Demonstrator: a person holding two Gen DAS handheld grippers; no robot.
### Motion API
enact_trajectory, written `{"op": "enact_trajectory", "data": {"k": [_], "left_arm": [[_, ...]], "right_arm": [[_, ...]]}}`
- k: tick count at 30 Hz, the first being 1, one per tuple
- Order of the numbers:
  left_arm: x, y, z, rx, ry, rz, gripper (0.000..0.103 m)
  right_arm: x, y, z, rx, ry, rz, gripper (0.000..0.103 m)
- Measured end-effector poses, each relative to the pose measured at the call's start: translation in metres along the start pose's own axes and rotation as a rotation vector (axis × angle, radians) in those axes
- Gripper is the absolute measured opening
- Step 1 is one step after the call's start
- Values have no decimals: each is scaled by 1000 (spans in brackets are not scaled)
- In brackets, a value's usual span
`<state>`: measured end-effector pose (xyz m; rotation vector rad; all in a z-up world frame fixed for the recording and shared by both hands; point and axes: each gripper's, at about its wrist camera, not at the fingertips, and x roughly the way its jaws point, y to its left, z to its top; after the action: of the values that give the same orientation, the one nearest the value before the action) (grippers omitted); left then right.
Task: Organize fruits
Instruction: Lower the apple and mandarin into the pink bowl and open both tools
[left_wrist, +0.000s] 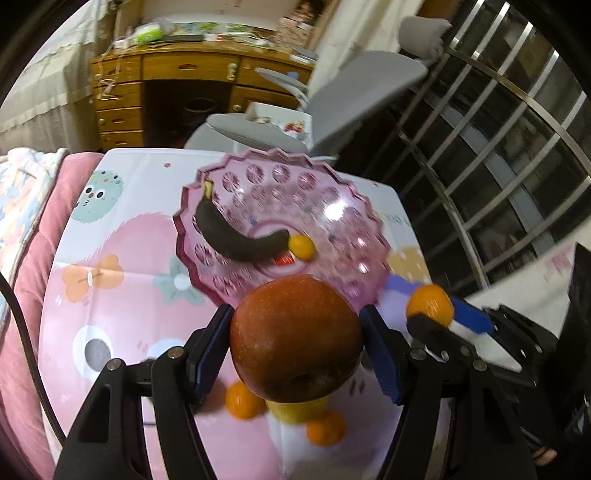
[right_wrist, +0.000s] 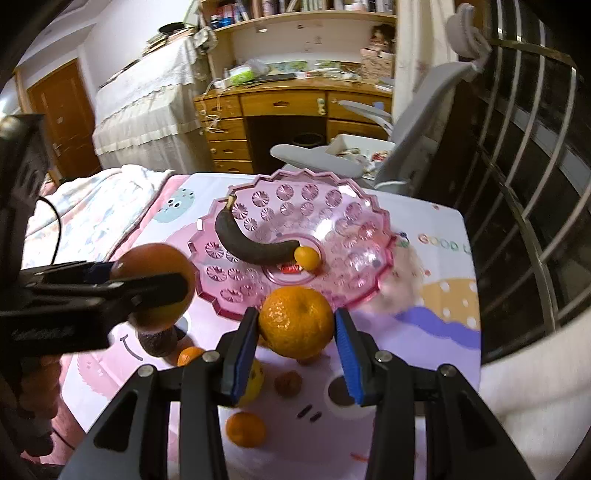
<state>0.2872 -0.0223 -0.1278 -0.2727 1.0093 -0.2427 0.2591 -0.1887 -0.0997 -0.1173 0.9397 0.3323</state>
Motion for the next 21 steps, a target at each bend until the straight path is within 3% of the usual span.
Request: {"op": "enact_trajectory", "data": {"k": [8,13,21], "left_arm": [[41,11,15,-54,-65,42,68],[63,17,15,-87,-51,44,68],[82,19,10,-91,-23,55,68]], "right_arm": [[41,-18,11,14,15,44,42],[73,-27,11,42,80,75,42],[98,-36,9,78,98,98,42]]}}
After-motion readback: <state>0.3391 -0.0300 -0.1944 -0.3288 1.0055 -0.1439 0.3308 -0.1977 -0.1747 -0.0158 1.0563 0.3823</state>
